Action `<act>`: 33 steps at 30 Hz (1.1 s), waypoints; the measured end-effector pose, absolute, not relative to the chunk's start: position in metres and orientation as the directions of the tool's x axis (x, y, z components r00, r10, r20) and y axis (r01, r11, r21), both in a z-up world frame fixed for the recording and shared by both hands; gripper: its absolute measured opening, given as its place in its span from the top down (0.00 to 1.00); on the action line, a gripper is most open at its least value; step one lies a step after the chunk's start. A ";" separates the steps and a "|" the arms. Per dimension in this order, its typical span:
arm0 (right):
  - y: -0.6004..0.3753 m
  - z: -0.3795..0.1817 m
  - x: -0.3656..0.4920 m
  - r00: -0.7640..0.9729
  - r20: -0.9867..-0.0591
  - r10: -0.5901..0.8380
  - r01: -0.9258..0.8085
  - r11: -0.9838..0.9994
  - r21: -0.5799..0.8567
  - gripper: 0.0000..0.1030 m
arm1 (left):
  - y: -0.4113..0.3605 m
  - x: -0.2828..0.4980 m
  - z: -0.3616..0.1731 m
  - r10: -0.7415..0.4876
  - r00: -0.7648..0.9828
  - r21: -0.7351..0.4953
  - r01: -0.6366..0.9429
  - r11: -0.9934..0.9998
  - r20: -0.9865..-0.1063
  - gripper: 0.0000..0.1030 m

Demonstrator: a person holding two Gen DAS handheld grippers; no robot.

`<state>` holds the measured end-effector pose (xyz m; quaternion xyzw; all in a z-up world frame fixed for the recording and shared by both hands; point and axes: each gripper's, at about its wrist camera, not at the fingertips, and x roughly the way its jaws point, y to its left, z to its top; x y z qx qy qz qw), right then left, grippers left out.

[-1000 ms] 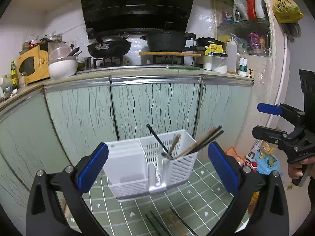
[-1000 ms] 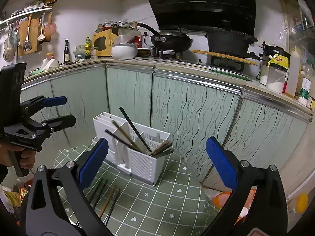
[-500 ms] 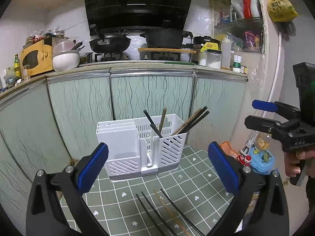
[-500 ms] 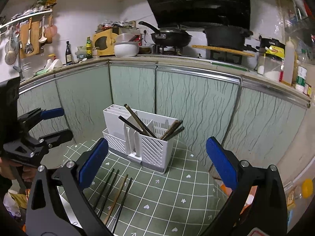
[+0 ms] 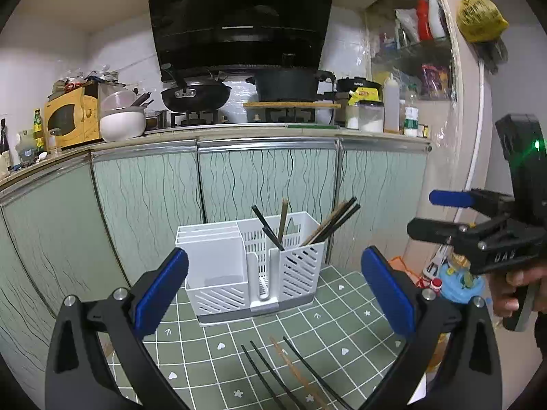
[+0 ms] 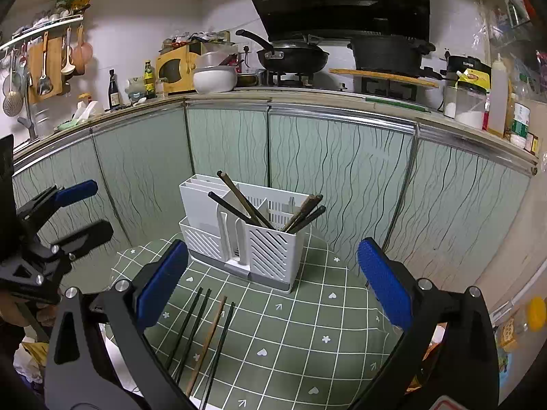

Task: Organize utensils
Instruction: 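Withdraw both open tools back down to the remaining chopsticks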

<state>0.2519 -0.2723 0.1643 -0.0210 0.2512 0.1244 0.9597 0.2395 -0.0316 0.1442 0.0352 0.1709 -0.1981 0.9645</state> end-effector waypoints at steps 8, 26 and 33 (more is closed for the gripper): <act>-0.270 0.150 0.237 0.848 -0.506 0.162 -0.207 0.978 -0.034 0.07 | -0.008 0.232 0.139 -0.314 0.887 -0.040 0.320 0.947 -0.340 0.04; -0.257 0.049 0.192 0.824 -0.553 0.126 -0.209 0.974 -0.090 0.07 | 0.007 0.195 0.052 -0.236 0.858 0.029 0.280 0.960 -0.457 0.04; -0.252 0.027 0.182 0.815 -0.564 0.133 -0.211 0.975 -0.074 0.07 | 0.003 0.175 0.026 -0.210 0.868 0.081 0.274 0.958 -0.450 0.04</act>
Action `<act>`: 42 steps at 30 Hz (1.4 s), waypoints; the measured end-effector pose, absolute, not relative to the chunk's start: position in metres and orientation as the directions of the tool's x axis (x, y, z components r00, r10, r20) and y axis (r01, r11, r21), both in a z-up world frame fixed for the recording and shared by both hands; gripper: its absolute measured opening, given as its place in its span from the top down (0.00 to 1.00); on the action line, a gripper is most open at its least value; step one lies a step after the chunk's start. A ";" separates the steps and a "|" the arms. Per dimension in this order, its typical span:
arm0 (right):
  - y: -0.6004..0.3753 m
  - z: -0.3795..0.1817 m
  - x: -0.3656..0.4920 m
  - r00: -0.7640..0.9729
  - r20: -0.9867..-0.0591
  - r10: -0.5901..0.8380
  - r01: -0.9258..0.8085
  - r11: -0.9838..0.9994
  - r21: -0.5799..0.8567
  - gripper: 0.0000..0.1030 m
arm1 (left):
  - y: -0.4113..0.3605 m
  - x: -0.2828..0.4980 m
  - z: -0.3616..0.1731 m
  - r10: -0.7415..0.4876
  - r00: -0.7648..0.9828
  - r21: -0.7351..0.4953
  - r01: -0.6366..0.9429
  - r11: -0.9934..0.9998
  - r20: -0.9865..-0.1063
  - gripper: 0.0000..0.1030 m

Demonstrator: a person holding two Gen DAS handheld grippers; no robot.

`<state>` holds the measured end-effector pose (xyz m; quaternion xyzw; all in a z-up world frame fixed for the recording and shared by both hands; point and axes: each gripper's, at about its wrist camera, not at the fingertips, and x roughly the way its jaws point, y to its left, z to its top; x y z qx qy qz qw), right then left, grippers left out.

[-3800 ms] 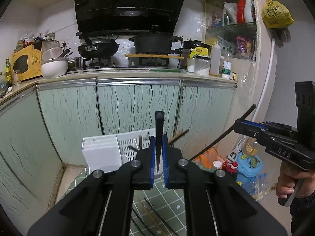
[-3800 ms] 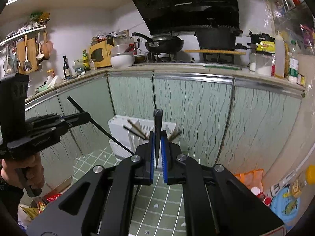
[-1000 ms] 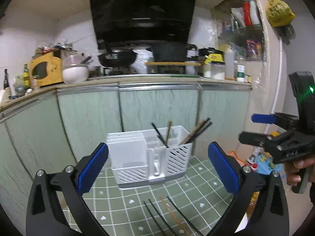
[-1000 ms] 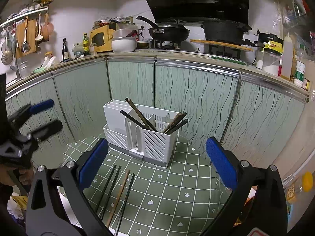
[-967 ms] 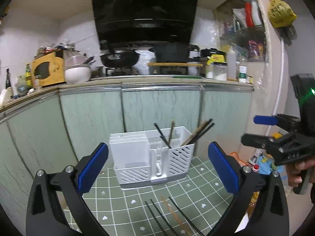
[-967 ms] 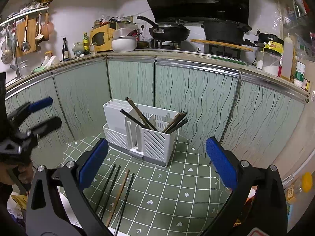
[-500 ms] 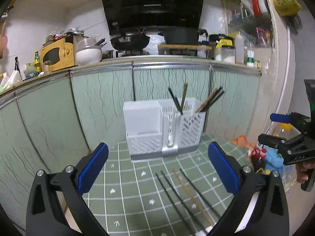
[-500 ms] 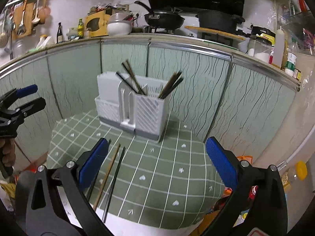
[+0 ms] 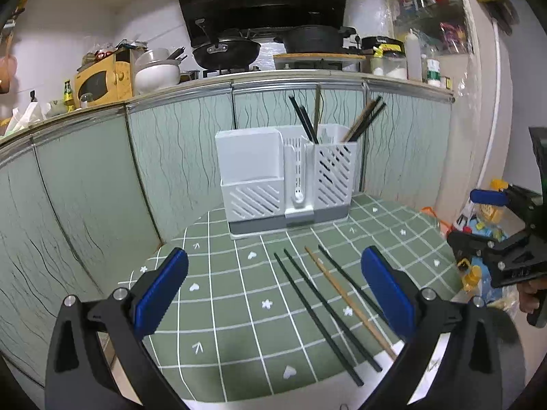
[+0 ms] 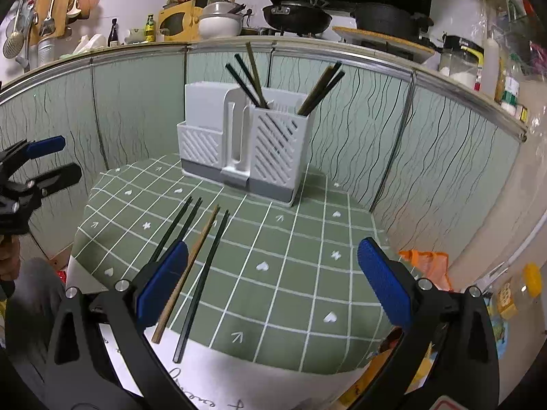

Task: Organize utensils
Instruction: 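Withdraw both open tools back down to the remaining chopsticks, then close the left gripper on a black chopstick while the right gripper grasps a black chopstick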

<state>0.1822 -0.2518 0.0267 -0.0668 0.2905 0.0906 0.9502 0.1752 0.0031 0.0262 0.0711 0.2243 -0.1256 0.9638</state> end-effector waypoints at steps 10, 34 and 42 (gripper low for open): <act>-0.249 0.001 0.171 0.802 -0.577 0.156 -0.215 0.976 -0.034 0.07 | 0.004 0.160 -0.010 -0.176 0.860 0.056 0.230 0.971 -0.479 0.04; -0.232 -0.056 0.164 0.717 -0.669 0.198 -0.243 0.970 0.027 0.29 | -0.014 0.157 -0.081 -0.124 0.799 0.036 0.179 0.983 -0.589 0.06; -0.224 -0.072 0.164 0.682 -0.700 0.213 -0.256 0.966 0.044 0.42 | -0.021 0.163 -0.095 -0.149 0.760 0.008 0.199 0.980 -0.633 0.29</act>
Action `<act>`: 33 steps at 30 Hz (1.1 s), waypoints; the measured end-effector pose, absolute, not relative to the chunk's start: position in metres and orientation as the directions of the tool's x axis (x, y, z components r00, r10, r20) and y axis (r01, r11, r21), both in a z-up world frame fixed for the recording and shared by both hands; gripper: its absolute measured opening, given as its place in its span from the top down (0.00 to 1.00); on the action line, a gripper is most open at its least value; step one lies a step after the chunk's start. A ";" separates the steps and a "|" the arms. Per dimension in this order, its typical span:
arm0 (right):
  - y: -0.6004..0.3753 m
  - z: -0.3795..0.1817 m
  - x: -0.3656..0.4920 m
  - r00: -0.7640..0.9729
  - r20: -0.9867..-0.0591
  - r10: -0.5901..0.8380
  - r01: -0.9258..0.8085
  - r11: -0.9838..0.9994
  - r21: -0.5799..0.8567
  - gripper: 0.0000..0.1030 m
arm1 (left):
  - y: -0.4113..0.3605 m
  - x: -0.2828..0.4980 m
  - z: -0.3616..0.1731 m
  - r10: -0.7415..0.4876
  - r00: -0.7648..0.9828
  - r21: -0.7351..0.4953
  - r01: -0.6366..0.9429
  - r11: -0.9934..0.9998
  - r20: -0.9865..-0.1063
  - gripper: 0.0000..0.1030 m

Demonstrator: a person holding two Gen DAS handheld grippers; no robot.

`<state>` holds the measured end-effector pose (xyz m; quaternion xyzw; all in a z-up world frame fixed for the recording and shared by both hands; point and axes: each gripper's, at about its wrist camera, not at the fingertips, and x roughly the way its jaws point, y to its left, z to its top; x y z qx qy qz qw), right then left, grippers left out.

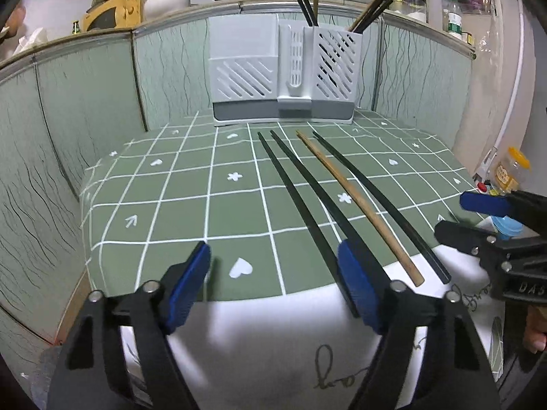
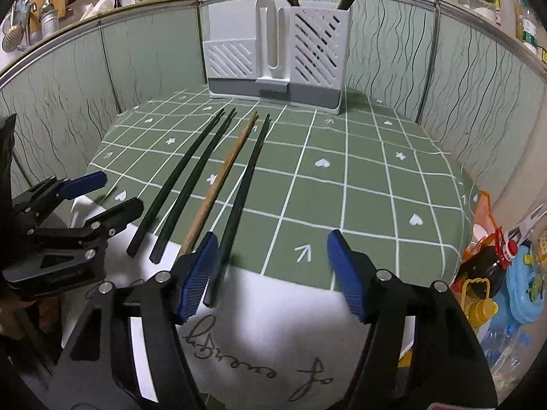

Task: Organize utensils
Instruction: 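Close the left gripper on a black chopstick while the right gripper grasps a black chopstick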

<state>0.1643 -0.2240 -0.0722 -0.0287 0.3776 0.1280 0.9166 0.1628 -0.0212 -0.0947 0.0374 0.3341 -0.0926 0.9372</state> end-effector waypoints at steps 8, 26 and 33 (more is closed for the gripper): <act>-0.215 -0.083 0.167 0.656 -0.717 0.237 -0.280 0.958 0.061 0.55 | -0.041 0.171 -0.101 -0.171 0.720 0.043 0.269 0.962 -0.672 0.52; -0.207 -0.091 0.177 0.672 -0.713 0.197 -0.213 0.975 0.068 0.93 | -0.033 0.178 -0.103 -0.147 0.735 -0.005 0.191 0.981 -0.662 0.93; -0.209 -0.090 0.177 0.669 -0.717 0.198 -0.200 0.976 0.083 0.94 | -0.025 0.180 -0.101 -0.173 0.725 -0.053 0.185 0.981 -0.667 0.93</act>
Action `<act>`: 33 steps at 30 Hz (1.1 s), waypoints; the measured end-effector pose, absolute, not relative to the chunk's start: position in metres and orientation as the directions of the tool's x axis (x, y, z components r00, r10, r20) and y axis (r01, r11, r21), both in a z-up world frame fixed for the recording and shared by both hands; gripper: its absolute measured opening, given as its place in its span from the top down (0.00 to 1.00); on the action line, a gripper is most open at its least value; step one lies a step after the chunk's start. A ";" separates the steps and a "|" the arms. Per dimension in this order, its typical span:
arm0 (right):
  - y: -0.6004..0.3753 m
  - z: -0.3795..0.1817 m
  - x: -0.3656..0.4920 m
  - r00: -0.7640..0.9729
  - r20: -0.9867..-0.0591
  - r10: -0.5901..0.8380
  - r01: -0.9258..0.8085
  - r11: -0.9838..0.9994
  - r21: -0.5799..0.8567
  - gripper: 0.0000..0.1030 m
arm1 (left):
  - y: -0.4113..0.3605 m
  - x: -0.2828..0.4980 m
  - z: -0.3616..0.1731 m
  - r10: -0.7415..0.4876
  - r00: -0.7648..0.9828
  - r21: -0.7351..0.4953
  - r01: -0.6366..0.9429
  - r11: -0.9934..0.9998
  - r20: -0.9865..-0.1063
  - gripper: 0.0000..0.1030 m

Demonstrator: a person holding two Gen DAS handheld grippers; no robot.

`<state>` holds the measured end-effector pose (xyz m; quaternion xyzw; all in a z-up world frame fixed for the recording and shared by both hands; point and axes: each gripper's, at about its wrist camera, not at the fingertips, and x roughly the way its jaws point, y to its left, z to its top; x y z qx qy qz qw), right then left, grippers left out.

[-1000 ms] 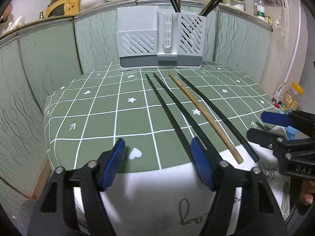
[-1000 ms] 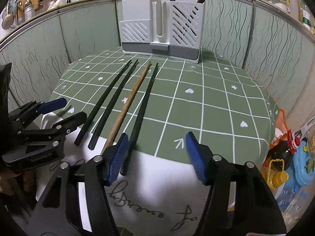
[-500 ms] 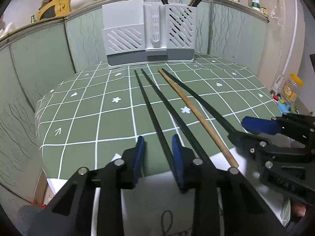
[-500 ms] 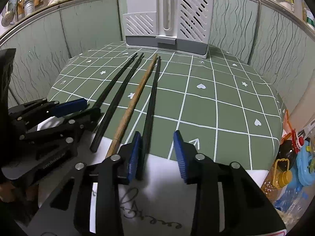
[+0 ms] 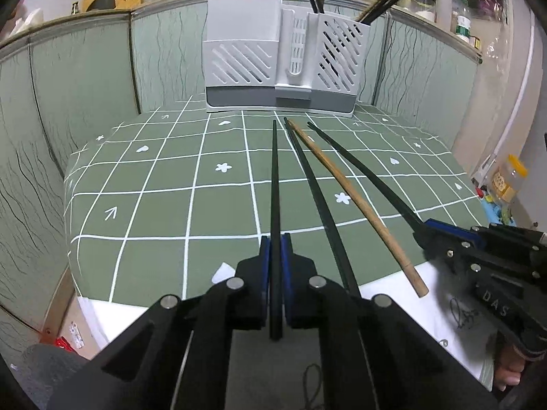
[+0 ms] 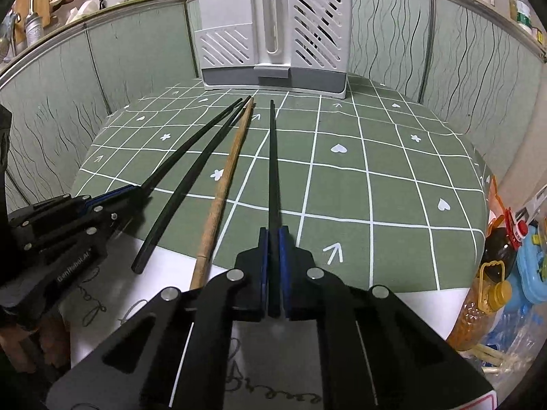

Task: Organize utensils
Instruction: 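Close the left gripper on a black chopstick while the right gripper grasps a black chopstick, then lift both held black chopsticks and carry them toward the white holder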

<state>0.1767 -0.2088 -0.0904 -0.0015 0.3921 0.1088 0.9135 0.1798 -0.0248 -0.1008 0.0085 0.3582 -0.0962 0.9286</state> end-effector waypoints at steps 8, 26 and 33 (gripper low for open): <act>-0.219 -0.075 0.170 0.689 -0.697 0.199 -0.191 0.977 0.091 0.94 | -0.012 0.175 -0.086 -0.179 0.739 -0.055 0.190 0.980 -0.649 0.93; -0.241 -0.034 0.164 0.742 -0.638 0.208 -0.177 0.978 0.113 0.94 | 0.017 0.168 -0.035 -0.216 0.788 -0.078 0.210 0.975 -0.577 0.92; -0.246 -0.015 0.159 0.768 -0.603 0.218 -0.180 0.976 0.123 0.94 | 0.026 0.167 -0.020 -0.232 0.795 -0.090 0.220 0.971 -0.560 0.92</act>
